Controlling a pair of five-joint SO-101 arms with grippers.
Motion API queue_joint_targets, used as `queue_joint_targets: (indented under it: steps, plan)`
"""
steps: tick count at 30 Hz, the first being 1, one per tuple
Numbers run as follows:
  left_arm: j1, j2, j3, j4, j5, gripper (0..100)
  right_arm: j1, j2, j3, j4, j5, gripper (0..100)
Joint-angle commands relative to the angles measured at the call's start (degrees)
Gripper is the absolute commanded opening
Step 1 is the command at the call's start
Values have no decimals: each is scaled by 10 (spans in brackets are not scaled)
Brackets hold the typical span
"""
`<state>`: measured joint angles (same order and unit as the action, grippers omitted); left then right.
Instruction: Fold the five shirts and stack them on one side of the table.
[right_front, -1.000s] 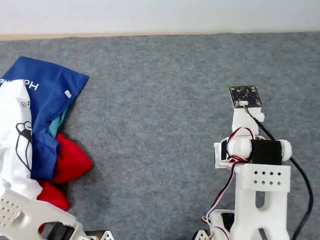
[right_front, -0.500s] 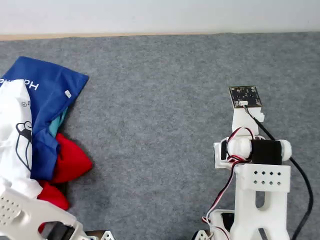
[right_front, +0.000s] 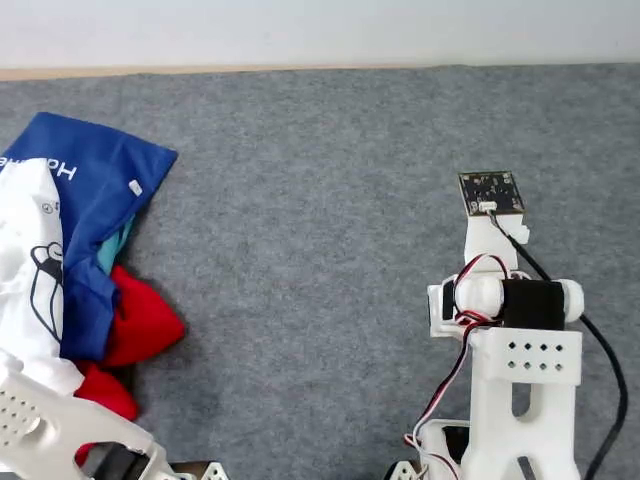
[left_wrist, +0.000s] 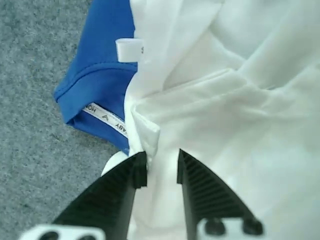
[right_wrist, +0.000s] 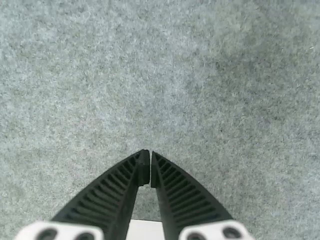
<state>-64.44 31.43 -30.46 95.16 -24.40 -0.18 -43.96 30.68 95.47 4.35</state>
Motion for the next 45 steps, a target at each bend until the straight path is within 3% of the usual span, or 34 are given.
queue_joint_targets:
  steps: [1, 13, 18, 26, 32, 37, 45]
  plan:
    - [-9, 16, -24, -14, 1, 122, 4, -4, -4, -4, 6, 12]
    - [-26, 43, -24, -37, 0, 118, 3, 1, -4, -8, 6, 12]
    - [-13, 41, -25, -33, 0, 16, 3, 1, -4, -8, 6, 10]
    - [13, -38, -72, 27, -2, 2, 3, -3, -4, -7, 6, 9]
    - [67, -140, -72, 51, 3, 2, 3, -4, -5, -3, 6, 9]
    - [120, -250, -74, 52, 69, 2, 5, -4, -5, -2, 6, 9]
    - [319, -424, -75, 40, 182, 2, 5, -4, -4, -2, 6, 9]
